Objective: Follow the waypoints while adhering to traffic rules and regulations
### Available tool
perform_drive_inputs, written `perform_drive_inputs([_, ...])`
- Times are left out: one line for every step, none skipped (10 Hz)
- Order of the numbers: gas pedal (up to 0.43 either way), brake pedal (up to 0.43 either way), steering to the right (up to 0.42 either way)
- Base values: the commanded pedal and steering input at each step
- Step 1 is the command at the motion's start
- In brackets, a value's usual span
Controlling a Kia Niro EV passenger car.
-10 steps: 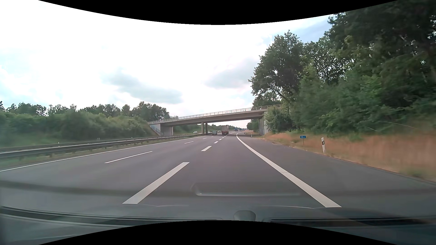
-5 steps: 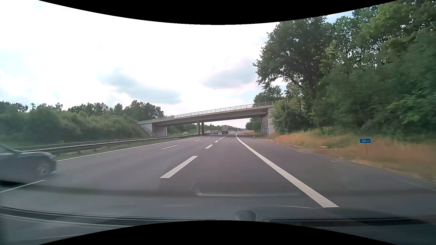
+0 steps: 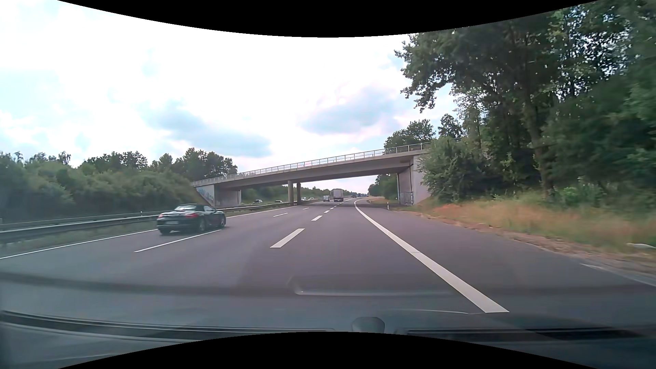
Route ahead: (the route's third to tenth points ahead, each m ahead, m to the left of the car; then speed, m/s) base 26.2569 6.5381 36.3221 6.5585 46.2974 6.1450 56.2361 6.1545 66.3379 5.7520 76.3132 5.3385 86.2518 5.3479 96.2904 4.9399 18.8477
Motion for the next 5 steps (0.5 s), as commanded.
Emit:
perform_drive_inputs([0.240, 0.000, -0.001])
perform_drive_inputs([0.240, 0.000, -0.002])
perform_drive_inputs([0.240, 0.000, -0.002])
perform_drive_inputs([0.240, 0.000, -0.002])
perform_drive_inputs([0.240, 0.000, -0.002])
